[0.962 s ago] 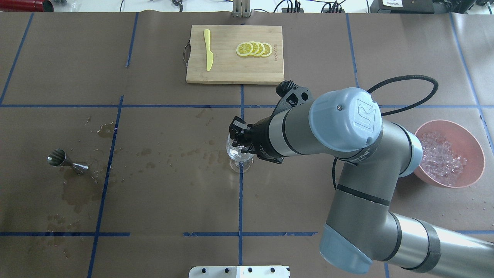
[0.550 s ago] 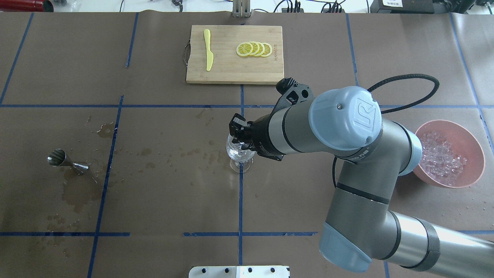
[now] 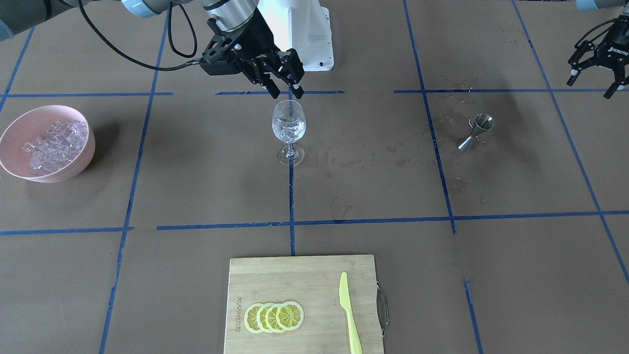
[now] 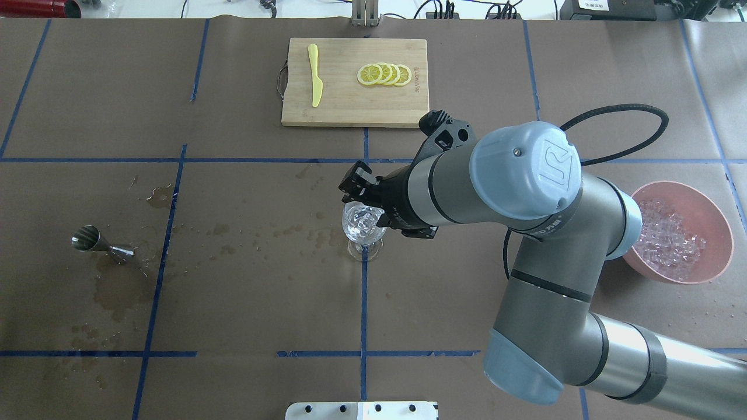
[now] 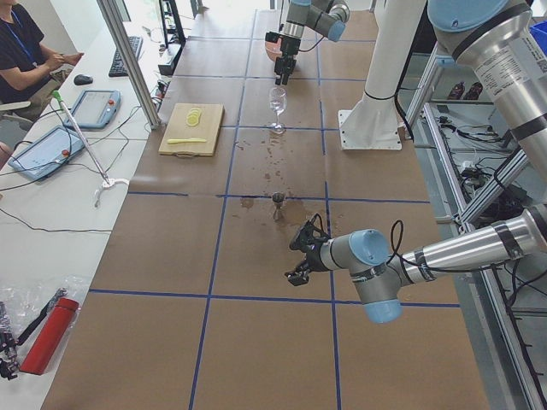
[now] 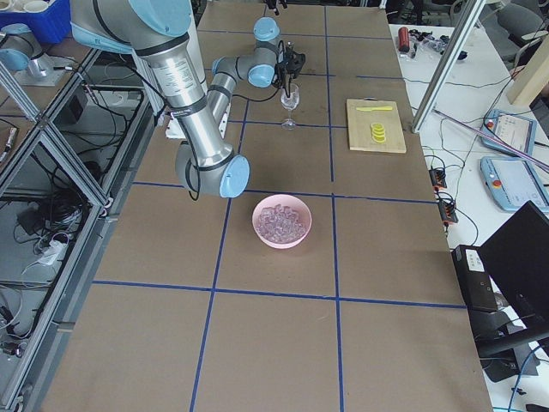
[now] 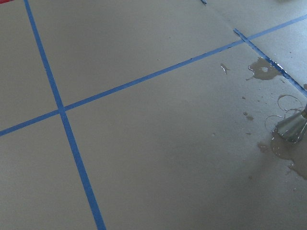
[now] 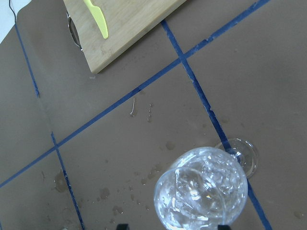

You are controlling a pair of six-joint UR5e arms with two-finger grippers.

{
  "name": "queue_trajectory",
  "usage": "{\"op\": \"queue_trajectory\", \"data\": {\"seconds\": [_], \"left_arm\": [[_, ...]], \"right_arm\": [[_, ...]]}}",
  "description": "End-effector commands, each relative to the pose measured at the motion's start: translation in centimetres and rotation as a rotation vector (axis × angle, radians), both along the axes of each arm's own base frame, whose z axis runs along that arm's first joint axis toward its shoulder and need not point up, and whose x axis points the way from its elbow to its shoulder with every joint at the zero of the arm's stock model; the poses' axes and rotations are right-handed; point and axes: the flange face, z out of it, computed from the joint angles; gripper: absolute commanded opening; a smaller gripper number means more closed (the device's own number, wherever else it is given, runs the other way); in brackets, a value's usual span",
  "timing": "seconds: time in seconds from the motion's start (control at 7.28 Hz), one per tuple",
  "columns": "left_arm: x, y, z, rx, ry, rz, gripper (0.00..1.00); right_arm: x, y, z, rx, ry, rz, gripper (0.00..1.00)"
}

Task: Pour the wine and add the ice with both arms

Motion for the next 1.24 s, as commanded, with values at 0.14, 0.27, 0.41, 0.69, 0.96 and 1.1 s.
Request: {"op": "queue_trajectory", "data": {"seconds": [0.14,0.27,0.41,0.69,0.96,1.1], "left_arm": [[0.0,-0.2,0.1,-0.006,-0.002,0.002,1.0],[0.0,-0.8,0.2,-0.008,-0.004,-0.01,1.0],[0.4,-2.8,0.1,-0.034,-0.027,-0.021,1.0],[-0.4,-5.3,0.6,-0.128,-0.066,0.033,1.0],[-2.4,-12.5,-1.2,-0.194,-0.123,0.078,1.0],[-4.2,-15.2,-2.9,-0.258,-0.148,0.07,1.0]], "right_arm": [[12.9,-7.1,8.2,-0.038,0.062,-0.044,1.0],[18.8,-9.1,14.2,0.006,0.127,-0.088,1.0],[24.9,-10.4,19.7,0.09,0.205,-0.116,1.0],[37.1,-12.9,30.0,0.218,0.306,-0.15,1.0],[46.0,-13.3,38.4,0.34,0.449,-0.261,1.0],[50.0,-12.9,41.6,0.377,0.505,-0.357,1.0]]}}
